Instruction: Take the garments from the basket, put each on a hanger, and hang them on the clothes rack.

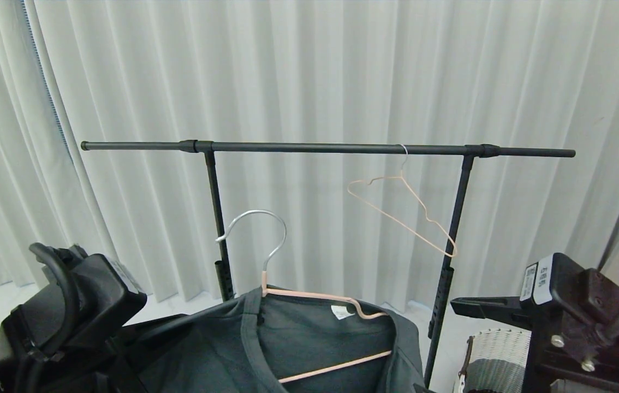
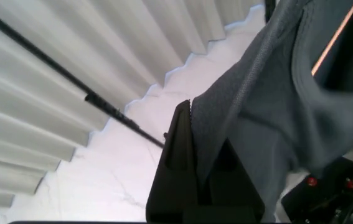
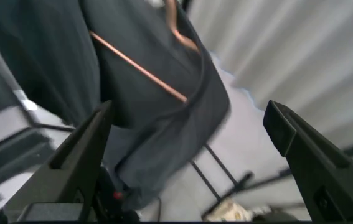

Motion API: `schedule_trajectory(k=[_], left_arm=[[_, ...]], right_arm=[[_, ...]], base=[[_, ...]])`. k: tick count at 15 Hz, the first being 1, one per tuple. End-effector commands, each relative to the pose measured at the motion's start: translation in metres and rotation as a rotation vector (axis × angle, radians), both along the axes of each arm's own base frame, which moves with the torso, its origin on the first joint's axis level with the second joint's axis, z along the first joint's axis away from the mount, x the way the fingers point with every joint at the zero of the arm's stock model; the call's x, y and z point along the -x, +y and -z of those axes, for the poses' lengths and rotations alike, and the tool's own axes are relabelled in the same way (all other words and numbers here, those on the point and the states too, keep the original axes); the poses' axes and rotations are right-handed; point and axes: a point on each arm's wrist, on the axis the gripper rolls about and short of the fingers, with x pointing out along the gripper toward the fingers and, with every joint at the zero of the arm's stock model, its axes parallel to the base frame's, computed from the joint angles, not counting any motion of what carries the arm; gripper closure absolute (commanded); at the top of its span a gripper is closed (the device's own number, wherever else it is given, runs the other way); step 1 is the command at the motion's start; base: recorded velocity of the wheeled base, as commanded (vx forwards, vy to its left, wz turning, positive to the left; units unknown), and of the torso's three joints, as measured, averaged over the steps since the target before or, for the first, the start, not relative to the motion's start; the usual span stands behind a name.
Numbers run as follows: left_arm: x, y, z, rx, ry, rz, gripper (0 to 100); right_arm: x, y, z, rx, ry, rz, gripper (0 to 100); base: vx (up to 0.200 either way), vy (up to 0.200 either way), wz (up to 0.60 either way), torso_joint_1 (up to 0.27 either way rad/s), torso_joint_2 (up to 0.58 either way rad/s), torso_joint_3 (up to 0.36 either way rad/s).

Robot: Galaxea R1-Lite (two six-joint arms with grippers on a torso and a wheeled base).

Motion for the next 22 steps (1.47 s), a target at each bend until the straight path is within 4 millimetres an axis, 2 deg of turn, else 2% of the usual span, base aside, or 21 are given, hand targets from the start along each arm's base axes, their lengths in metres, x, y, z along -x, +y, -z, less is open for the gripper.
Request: schedule_trajectory(k=[1, 3, 8, 10, 15, 22], left_arm=[[0.000, -0.001, -0.001, 0.016, -0.004, 0.020, 100], [0.002, -0.004, -0.002, 0.042, 0.002, 0.082, 100], [0.013, -0.015, -0.001, 0.034, 0.008, 0.208, 100], [0.015, -0.016, -0.001, 0.029, 0.000, 0.225, 100], [0.015, -0.016, -0.004, 0.017, -0.031, 0.241, 100], [0.015, -0.016, -0.006, 0.025, -0.040, 0.242, 100]], right_arm=[[0.001, 0.004, -0.007, -0.014, -0.004, -0.025, 0], [-0.003, 0.013, -0.012, 0.007, -0.002, -0.040, 0], [-0.021, 0.052, -0.025, 0.091, 0.034, -0.141, 0], [-0.022, 0.057, -0.025, 0.142, 0.077, -0.182, 0], [-0.027, 0.068, -0.012, 0.201, 0.114, -0.190, 0], [-0.021, 0.072, -0.008, 0.218, 0.111, -0.223, 0]], base=[[0.000, 0.000, 0.00, 0.000, 0.00, 0.000], [0.000, 0.000, 0.00, 0.000, 0.00, 0.000], [0.000, 0.000, 0.00, 0.000, 0.00, 0.000], [0.000, 0.000, 0.00, 0.000, 0.00, 0.000], [0.000, 0.000, 0.00, 0.000, 0.00, 0.000], [0.000, 0.000, 0.00, 0.000, 0.00, 0.000]])
